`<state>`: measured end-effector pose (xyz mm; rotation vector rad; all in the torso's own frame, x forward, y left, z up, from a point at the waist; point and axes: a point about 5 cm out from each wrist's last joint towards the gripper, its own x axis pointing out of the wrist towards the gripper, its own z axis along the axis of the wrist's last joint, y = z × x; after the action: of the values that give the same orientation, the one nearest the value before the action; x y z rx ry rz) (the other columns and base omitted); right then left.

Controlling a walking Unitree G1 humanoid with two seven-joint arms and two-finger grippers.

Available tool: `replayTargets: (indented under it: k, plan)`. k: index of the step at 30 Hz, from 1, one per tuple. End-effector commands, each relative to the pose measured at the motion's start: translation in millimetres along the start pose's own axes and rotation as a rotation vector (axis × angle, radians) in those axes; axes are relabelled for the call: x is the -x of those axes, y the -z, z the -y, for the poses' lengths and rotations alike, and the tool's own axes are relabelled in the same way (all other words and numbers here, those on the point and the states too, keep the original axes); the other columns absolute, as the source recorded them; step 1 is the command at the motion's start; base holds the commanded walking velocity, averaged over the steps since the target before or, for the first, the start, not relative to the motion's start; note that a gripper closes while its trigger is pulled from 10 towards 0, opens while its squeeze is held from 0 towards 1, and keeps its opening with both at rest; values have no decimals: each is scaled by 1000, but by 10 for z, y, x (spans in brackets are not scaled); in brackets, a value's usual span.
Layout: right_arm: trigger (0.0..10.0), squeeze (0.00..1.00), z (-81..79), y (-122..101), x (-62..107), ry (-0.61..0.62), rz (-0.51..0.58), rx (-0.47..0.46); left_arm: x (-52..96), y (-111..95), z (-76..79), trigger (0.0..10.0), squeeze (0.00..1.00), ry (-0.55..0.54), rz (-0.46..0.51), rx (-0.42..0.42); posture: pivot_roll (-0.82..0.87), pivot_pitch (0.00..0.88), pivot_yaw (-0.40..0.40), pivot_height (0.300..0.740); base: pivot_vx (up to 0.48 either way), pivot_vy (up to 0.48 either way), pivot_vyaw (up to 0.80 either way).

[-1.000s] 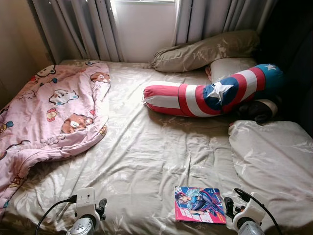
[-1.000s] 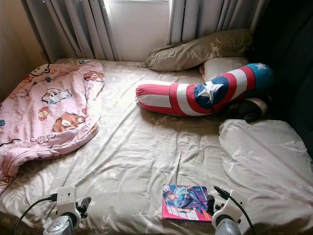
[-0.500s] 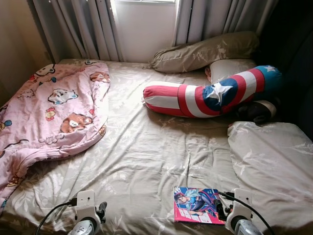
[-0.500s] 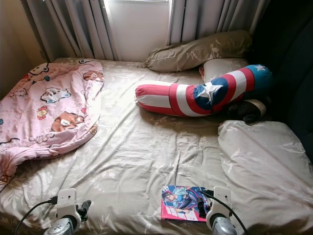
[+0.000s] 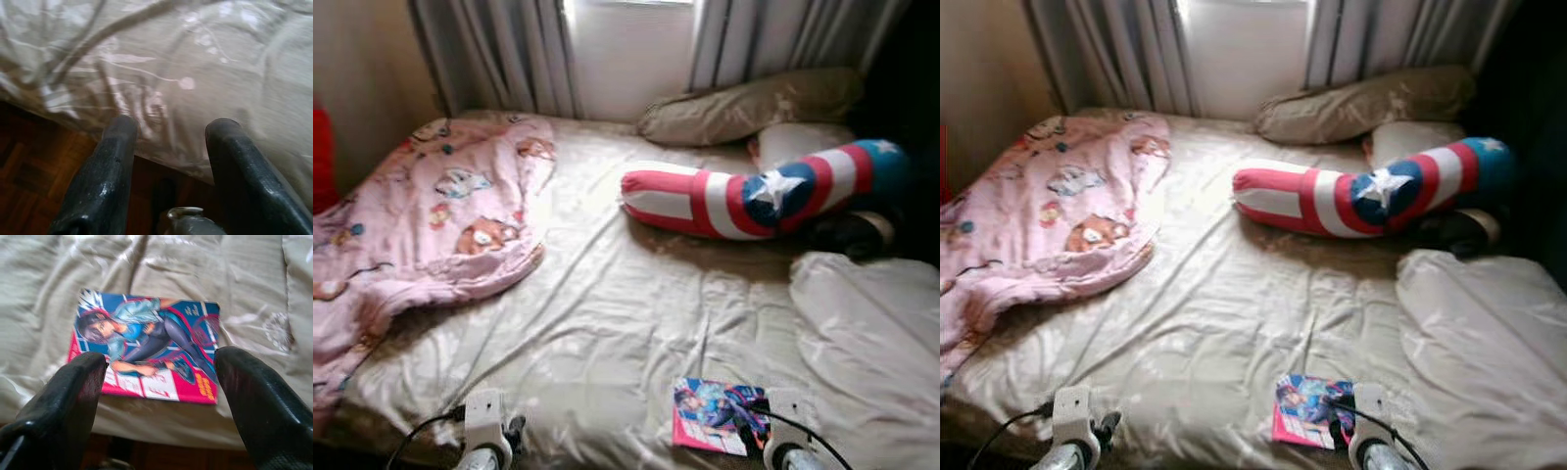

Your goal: Clean up the room

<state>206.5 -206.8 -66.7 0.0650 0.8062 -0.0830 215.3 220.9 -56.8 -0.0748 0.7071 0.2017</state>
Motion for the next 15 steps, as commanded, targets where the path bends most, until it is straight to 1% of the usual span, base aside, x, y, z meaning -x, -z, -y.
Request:
replayTargets:
  k: [1, 2, 3, 8, 12, 15]
  plan:
    - [10000, 0, -7, 16, 2, 10, -3, -40, 10, 43, -27, 10000, 0, 3, -28, -21, -28, 0, -48, 740, 0, 480, 0]
    - [10000, 0, -7, 20, 2, 9, -4, -39, 11, 46, -28, 10000, 0, 2, -29, -21, -24, 0, -50, 740, 0, 480, 0]
    - [10000, 0, 24, -6, -1, 3, -10, -16, 14, 55, -39, 10000, 0, -2, -32, -18, -17, 0, -54, 740, 0, 480, 0]
    - [10000, 0, 47, -15, -1, 6, -13, -9, 21, 70, -61, 10000, 0, -6, -36, -16, -17, 6, -53, 740, 0, 480, 0]
    - [10000, 0, 54, -7, 3, 11, -9, -28, 28, 91, -74, 10000, 0, -4, -45, -23, -26, 18, -46, 740, 0, 480, 0]
    - [10000, 0, 60, -21, 2, 11, -1, -22, 31, 103, -74, 10000, 0, -2, -52, -32, -26, 20, -46, 740, 0, 480, 0]
